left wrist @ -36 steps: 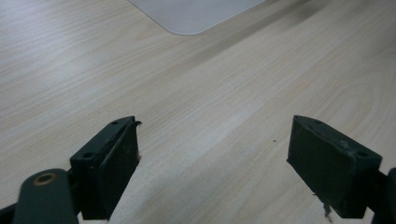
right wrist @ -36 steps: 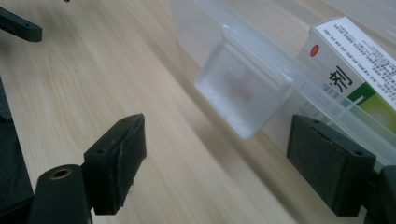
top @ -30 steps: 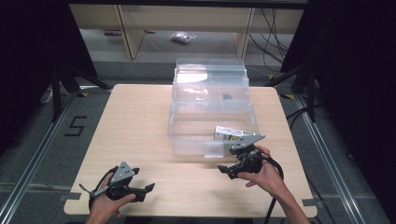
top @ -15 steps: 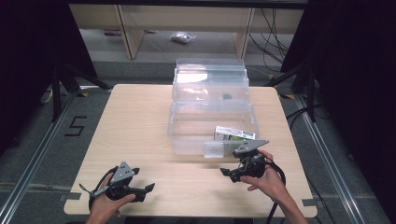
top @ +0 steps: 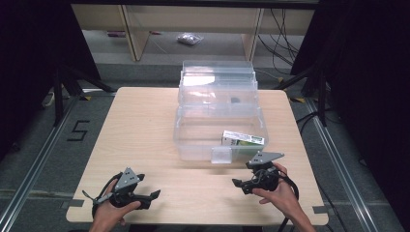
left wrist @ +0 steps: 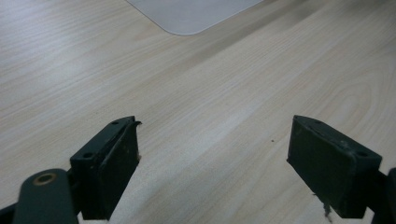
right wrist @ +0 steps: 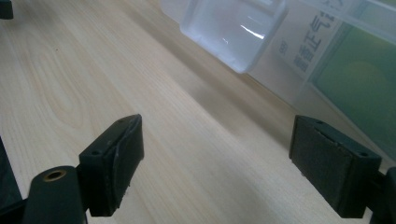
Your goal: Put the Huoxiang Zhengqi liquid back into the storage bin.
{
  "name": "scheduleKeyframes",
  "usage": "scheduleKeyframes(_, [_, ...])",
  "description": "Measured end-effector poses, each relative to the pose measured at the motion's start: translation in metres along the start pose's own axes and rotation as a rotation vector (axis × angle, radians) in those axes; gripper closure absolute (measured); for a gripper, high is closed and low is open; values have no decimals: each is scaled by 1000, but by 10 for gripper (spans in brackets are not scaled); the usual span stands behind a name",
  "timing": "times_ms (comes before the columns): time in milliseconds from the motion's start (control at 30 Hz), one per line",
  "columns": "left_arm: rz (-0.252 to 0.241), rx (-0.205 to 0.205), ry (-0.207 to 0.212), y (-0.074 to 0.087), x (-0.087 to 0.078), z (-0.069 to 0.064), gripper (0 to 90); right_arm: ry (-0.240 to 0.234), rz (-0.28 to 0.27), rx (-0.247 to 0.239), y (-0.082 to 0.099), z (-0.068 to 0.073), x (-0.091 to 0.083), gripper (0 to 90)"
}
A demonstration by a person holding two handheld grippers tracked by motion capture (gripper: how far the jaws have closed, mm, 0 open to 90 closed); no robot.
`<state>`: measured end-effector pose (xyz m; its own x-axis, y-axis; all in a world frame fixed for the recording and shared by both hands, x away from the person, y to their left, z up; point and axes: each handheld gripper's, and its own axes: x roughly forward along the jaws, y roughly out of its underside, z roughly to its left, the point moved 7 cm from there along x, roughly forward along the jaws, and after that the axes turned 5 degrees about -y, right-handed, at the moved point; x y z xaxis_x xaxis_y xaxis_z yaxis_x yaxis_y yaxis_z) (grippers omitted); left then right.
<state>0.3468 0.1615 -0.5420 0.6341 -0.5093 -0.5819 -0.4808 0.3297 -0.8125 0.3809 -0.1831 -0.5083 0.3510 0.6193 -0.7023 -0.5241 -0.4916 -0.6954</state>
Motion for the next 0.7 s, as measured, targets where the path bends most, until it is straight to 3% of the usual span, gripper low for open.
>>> scheduleKeyframes(333, [5,1,1,0,0,0,158,-10,16,23,14,3,3,177])
scheduleKeyframes(500, [9,14,2,1,-1,0,158,1,-16,43,21,2,3,177])
scheduleKeyframes(567, [2,5,5,0,0,-1,158,0,8,47,25,2,1,176])
scheduleKeyframes(600, [2,6,5,0,0,-1,158,-13,-5,23,25,1,3,176])
scheduleKeyframes(700, [12,8,4,0,-1,-1,158,12,-5,43,29,1,2,174])
